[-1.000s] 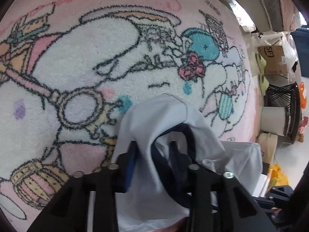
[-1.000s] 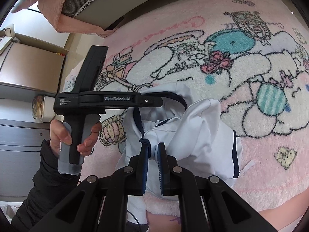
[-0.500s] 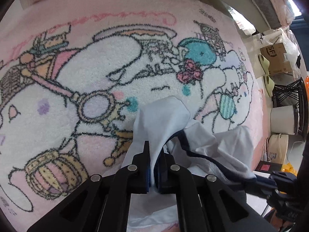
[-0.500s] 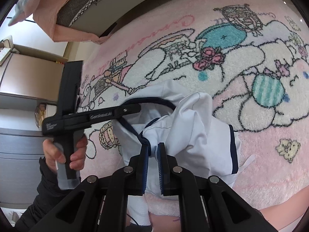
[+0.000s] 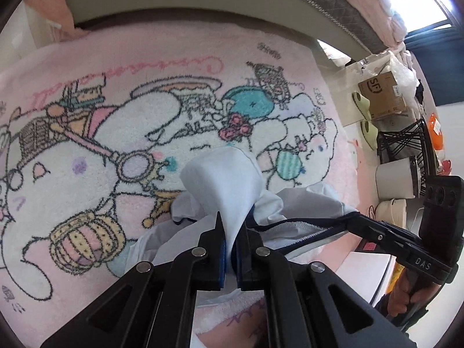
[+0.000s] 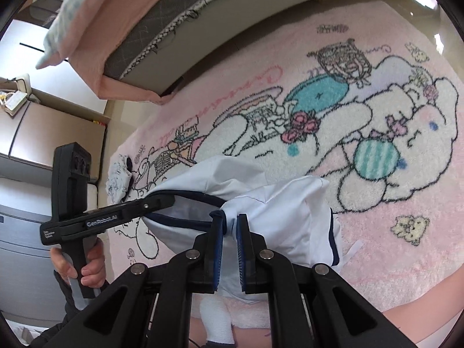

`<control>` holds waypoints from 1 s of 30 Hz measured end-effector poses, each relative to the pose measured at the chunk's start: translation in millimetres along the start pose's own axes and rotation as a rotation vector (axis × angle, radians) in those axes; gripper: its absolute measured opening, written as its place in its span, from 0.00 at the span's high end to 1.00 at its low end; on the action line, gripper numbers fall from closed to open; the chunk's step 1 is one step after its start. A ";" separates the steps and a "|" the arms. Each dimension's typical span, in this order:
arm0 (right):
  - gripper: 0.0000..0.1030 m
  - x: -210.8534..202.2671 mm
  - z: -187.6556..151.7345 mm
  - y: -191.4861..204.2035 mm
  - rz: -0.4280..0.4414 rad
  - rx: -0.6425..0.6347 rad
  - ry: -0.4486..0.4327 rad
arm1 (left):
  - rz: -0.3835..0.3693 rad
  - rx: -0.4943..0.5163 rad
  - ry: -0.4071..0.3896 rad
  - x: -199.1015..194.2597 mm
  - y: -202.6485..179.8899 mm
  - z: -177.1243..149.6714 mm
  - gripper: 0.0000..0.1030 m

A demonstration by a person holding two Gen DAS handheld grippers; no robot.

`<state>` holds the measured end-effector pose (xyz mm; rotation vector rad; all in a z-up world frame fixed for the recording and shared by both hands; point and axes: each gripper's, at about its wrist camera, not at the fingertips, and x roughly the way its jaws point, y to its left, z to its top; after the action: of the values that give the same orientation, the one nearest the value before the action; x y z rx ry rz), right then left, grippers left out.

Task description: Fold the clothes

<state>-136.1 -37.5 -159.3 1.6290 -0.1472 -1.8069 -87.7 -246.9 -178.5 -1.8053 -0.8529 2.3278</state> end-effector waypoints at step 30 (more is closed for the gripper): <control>0.93 -192.3 24.5 108.0 -0.098 -0.202 -0.113 | 0.076 0.091 -0.170 -171.6 -109.3 22.4 0.96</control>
<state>-119.1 -21.8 61.4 1.4147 0.0642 -1.9213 -85.4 -229.1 25.4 -1.6518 -0.6954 2.5517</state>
